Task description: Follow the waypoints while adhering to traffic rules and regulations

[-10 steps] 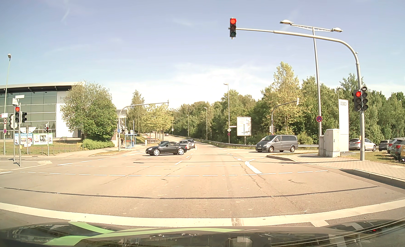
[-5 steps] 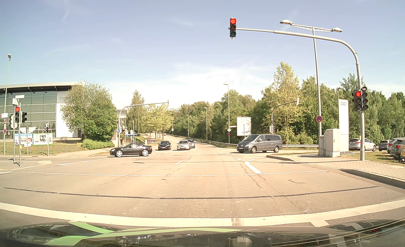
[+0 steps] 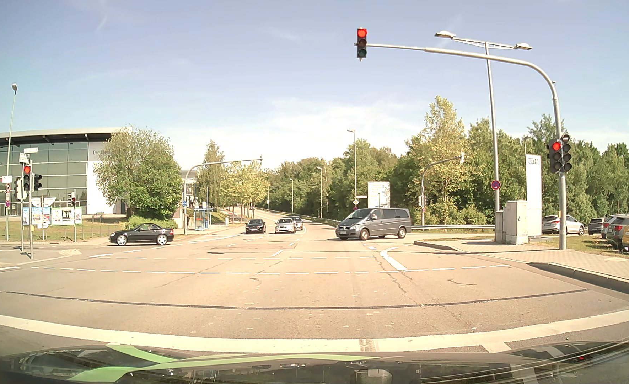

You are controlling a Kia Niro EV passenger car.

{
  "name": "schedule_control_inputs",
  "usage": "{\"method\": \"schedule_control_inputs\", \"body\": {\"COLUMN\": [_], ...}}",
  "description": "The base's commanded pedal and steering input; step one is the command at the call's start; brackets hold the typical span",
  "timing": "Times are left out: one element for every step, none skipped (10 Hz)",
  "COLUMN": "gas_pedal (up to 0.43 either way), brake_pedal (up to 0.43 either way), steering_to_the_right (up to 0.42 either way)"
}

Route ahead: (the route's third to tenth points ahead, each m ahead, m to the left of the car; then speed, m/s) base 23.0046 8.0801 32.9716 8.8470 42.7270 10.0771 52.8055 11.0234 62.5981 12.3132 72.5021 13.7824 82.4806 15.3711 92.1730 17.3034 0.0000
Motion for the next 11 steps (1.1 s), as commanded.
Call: {"method": "schedule_control_inputs", "body": {"gas_pedal": [0.000,0.000,0.000,0.000,0.000,0.000,0.000,0.000,0.000,0.000,0.000], "brake_pedal": [0.213,0.213,0.213,0.213,0.213,0.220,0.220,0.213,0.213,0.213,0.213], "steering_to_the_right": [-0.010,-0.010,-0.009,-0.010,-0.009,-0.010,-0.010,-0.010,-0.009,-0.009,-0.009]}}
